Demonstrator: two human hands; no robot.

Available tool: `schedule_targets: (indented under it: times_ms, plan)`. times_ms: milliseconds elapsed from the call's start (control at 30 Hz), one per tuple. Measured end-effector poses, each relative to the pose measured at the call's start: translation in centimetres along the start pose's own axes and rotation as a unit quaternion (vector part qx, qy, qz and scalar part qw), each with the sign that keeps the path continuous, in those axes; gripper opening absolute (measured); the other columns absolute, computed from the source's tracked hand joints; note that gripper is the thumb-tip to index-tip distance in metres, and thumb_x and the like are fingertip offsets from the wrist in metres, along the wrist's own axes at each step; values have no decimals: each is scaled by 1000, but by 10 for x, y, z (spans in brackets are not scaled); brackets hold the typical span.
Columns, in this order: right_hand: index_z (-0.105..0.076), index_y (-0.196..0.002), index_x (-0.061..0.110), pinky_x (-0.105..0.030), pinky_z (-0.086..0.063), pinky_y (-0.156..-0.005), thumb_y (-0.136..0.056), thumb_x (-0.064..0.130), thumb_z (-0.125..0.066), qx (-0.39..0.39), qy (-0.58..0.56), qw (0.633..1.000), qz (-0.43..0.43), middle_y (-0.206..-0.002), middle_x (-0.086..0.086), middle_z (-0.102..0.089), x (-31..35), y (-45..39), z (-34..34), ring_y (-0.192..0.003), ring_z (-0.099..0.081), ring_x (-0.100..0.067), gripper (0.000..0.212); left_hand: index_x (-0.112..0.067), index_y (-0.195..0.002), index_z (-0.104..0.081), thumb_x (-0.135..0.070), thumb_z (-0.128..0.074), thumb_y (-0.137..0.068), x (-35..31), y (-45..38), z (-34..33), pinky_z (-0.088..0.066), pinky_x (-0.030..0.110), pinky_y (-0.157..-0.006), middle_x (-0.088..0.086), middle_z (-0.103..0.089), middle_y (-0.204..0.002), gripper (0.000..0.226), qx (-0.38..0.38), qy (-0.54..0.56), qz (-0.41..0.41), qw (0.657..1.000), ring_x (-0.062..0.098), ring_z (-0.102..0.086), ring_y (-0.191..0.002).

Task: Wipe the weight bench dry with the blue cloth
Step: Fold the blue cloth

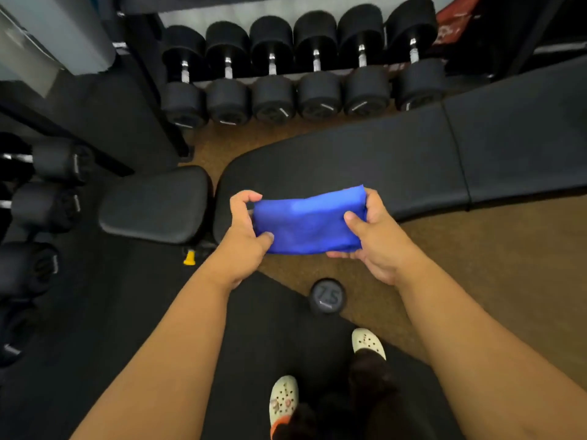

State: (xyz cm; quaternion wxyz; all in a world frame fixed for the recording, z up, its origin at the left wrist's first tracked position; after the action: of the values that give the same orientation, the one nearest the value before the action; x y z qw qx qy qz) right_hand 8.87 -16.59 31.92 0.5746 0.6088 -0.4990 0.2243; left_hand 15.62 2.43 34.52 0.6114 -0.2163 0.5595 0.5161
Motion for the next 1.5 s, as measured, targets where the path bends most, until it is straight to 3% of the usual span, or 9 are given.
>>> schedule_targets:
  times_ms: [67, 233, 633, 800, 933, 1100, 1233, 1400, 1500]
  plan:
    - [-37, -134, 29, -39, -57, -65, -103, 11, -40, -10, -8, 999, -33, -137, 1, -50, -36, 6, 12, -113, -61, -29, 36, -43, -105, -30, 15, -44, -87, 40, 6, -14, -46, 34, -79, 5, -58, -107, 62, -2, 56, 46, 997, 16, -54, -90]
    - [-50, -113, 33, -40, -56, -64, -102, 9, -41, -39, 0, 992, -118, -129, -2, -54, -125, 4, 46, -106, -64, -30, 27, -30, -92, -32, 17, -43, -87, 143, 13, -61, -46, 24, -55, 4, -56, -103, 49, -4, 99, 159, 982, 13, -54, -81]
    - [-27, -120, 33, -36, -60, -67, -97, 3, -46, -162, 156, 934, -277, -120, -1, -39, -298, -72, 123, -101, -53, -22, 42, -33, -96, -47, 8, -39, -86, 323, -43, -150, -35, 27, -50, 5, -49, -82, 43, 42, -103, 262, 959, 15, -40, -57]
    - [-22, -106, 35, -46, -59, -76, -90, -1, -41, -184, 228, 913, -285, -99, -7, -47, -331, -98, 132, -83, -55, -19, 44, -34, -97, -43, 11, -34, -83, 358, -63, -161, -34, 26, -45, 7, -49, -81, 48, 29, -111, 282, 953, 15, -40, -53]
    - [-23, -113, 29, -32, -43, -64, -92, 0, -39, -206, 242, 902, -292, -95, -9, -48, -350, -108, 138, -81, -51, -21, 38, -35, -95, -43, 16, -33, -77, 375, -71, -169, -37, 28, -50, 7, -50, -89, 55, 47, -114, 290, 949, 16, -45, -61]
    - [-39, -118, 18, -29, -37, -71, -90, 8, -53, -250, 311, 886, -235, -99, -5, -49, -342, -119, 143, -85, -48, -17, 33, -33, -100, -43, 16, -31, -76, 388, -82, -172, -37, 30, -52, 10, -51, -94, 56, 58, -121, 302, 944, 19, -47, -65]
    - [-41, -125, 13, -27, -35, -70, -92, 8, -51, -230, 354, 874, -242, -97, -4, -48, -341, -122, 145, -84, -47, -16, 35, -31, -107, -42, 17, -31, -77, 391, -88, -179, -39, 32, -57, 9, -50, -97, 58, 78, -134, 301, 941, 19, -49, -70]
    - [-32, -103, 23, -23, -34, -69, -94, 11, -48, -175, 415, 854, -259, -99, -3, -50, -347, -128, 145, -83, -44, -14, 22, -29, -110, -40, 17, -30, -76, 393, -90, -180, -36, 30, -55, 6, -45, -94, 58, 80, -158, 307, 935, 17, -45, -69]
    - [-35, -124, 21, -20, -33, -54, -95, 0, -41, -136, 423, 852, -277, -116, -8, -56, -355, -130, 143, -85, -47, -14, 37, -30, -108, -39, 16, -31, -77, 395, -91, -180, -33, 29, -50, 7, -44, -87, 56, 87, -160, 307, 934, 16, -41, -62]
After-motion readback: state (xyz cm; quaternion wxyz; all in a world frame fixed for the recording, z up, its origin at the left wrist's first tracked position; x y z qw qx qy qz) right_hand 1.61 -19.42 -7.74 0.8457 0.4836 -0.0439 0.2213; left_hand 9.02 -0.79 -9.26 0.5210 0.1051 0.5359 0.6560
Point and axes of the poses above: each hand's wrist, its own y-axis away from the middle knuckle, its own z-axis out of the back of the hand, x = y × z, the point moved 9 cm from there along -y, towards the middle knuckle
